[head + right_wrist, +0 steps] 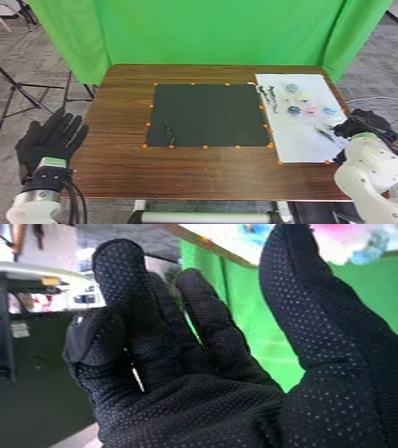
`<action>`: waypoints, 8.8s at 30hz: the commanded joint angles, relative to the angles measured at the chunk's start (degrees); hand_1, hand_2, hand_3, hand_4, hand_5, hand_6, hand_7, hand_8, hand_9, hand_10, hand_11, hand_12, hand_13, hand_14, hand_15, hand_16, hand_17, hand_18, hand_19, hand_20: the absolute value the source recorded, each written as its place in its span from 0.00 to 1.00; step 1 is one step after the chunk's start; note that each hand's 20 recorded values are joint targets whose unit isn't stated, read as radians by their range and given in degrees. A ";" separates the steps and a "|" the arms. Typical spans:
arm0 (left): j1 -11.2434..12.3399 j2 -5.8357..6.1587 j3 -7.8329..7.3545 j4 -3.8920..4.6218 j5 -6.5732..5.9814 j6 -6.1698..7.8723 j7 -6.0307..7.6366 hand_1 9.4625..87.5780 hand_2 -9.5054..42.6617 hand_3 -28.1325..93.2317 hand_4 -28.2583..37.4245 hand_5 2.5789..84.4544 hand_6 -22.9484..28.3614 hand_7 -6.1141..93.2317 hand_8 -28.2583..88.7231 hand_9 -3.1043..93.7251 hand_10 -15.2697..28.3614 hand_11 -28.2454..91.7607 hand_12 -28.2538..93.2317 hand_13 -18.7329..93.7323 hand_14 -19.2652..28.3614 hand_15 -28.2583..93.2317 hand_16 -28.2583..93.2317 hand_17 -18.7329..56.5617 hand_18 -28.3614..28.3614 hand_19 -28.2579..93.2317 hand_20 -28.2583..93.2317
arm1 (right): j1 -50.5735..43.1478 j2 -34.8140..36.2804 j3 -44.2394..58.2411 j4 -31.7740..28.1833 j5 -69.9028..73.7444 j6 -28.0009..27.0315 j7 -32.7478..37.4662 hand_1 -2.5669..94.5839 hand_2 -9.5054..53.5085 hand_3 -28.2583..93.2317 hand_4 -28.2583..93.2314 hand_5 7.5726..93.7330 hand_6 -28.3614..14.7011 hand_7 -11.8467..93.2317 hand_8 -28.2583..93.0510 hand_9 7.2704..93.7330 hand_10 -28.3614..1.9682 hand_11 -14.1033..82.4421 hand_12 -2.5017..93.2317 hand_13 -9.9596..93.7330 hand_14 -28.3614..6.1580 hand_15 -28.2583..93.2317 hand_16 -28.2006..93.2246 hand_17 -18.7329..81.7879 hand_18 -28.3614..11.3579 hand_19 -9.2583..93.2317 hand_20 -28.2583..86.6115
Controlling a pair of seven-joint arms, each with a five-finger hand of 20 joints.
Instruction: Arrange flowers
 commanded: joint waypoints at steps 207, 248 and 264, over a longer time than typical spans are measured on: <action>-14.96 0.72 12.16 5.73 2.90 5.20 -7.48 0.23 0.55 0.83 0.00 0.53 0.59 0.31 0.14 0.49 0.68 0.47 0.33 0.46 0.73 0.64 0.17 0.20 0.78 0.60 0.33 | 39.44 -18.53 -33.99 39.53 -5.00 -5.71 -6.25 0.58 0.00 0.80 0.00 0.77 0.59 0.45 0.38 0.84 0.49 0.47 0.45 0.85 0.53 0.78 0.51 0.71 0.16 1.00 0.65; -11.45 0.64 8.29 4.17 -0.44 3.55 -7.48 0.23 0.55 0.83 0.00 0.51 0.58 0.31 0.14 0.47 0.68 0.48 0.34 0.45 0.74 0.65 0.17 0.20 0.78 0.60 0.33 | 11.79 -22.52 -21.76 2.40 15.20 13.43 -0.32 0.53 0.10 0.85 0.03 0.73 0.57 0.59 0.41 0.81 0.45 0.60 0.49 0.87 0.55 0.79 0.52 0.74 0.15 1.00 0.67; -11.02 0.45 8.76 4.36 -0.91 3.45 -7.54 0.23 0.55 0.83 0.00 0.51 0.58 0.31 0.14 0.47 0.68 0.48 0.34 0.45 0.74 0.65 0.17 0.20 0.78 0.60 0.33 | 5.89 -23.69 -19.41 -0.05 21.54 29.58 -9.91 0.53 0.13 0.85 0.01 0.69 0.57 0.63 0.40 0.81 0.45 0.62 0.47 0.88 0.61 0.79 0.53 0.75 0.20 1.00 0.68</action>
